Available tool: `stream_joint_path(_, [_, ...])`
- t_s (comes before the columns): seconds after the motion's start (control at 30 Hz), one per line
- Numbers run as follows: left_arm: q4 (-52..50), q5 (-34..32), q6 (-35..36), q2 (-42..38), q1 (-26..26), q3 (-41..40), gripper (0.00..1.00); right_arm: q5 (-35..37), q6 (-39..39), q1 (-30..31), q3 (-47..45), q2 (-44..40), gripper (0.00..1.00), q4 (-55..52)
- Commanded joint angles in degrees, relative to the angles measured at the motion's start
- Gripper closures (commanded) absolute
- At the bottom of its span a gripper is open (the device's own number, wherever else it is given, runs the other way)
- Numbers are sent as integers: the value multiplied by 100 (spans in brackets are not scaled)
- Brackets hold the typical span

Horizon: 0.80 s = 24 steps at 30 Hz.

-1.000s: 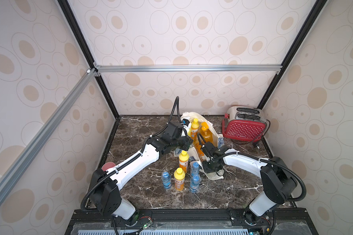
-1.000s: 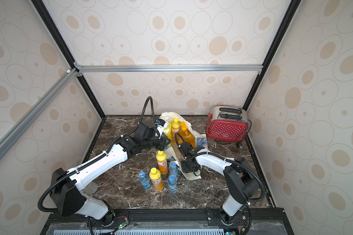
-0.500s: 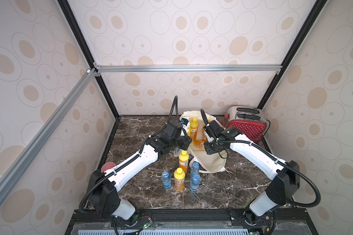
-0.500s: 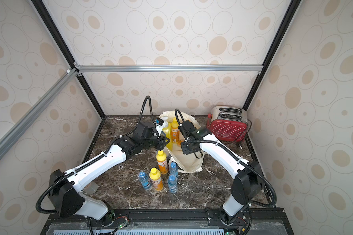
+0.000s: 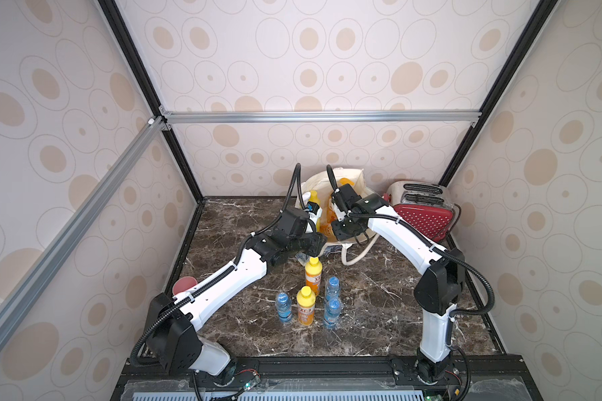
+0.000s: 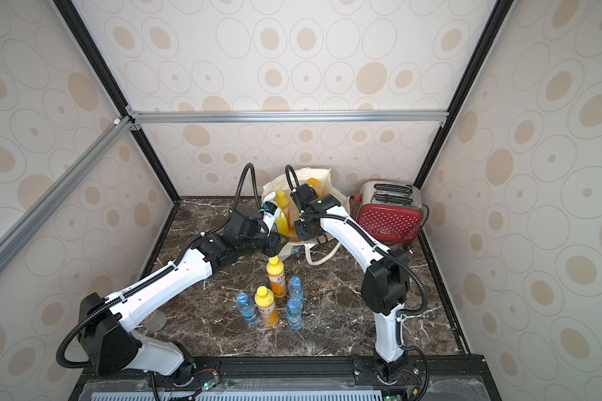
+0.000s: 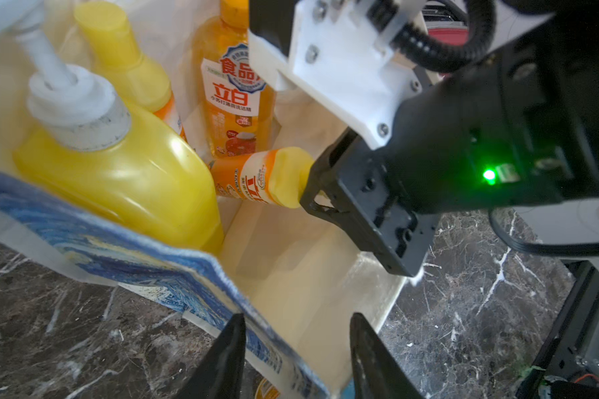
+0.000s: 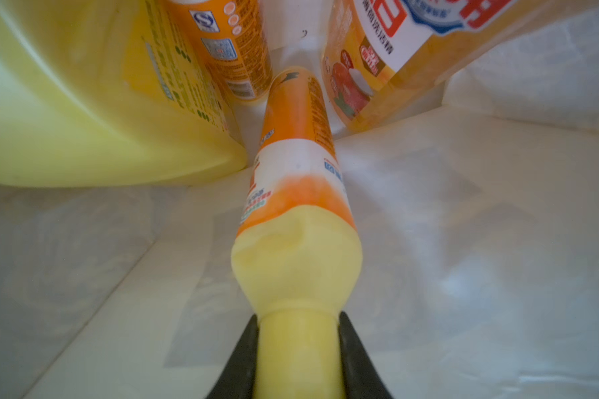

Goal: Pack dish soap into the shopping bag
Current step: Pick up the bottle of dish soap from the shopping bag, then place the bottle of dish soap in the shopping bag.

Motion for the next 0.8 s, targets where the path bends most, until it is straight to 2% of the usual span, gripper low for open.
stream_joint_path(0.0, [-237,-265,94,8,-31,83,47,-256,-120,26,361,-73,100,571])
stream_joint_path(0.1, [-267,-614,100,-111,-31,82,39,-264,-90,33,475,-32,100,676])
stream_joint_path(0.27, [-225,-1369,14,-480,109,12,17,-283,-91,15,1081,199,100,643])
stream_joint_path(0.47, [50,-1267,-207,-802,863,120,2,-494,-70,-67,2185,753,100,427])
stream_joint_path(0.63, [26,-1073,-66,-371,1201,759,1,-765,63,-146,2640,1139,100,566])
stream_joint_path(0.77, [329,-564,-68,35,1507,1101,1,-1076,236,-221,2918,1396,100,753])
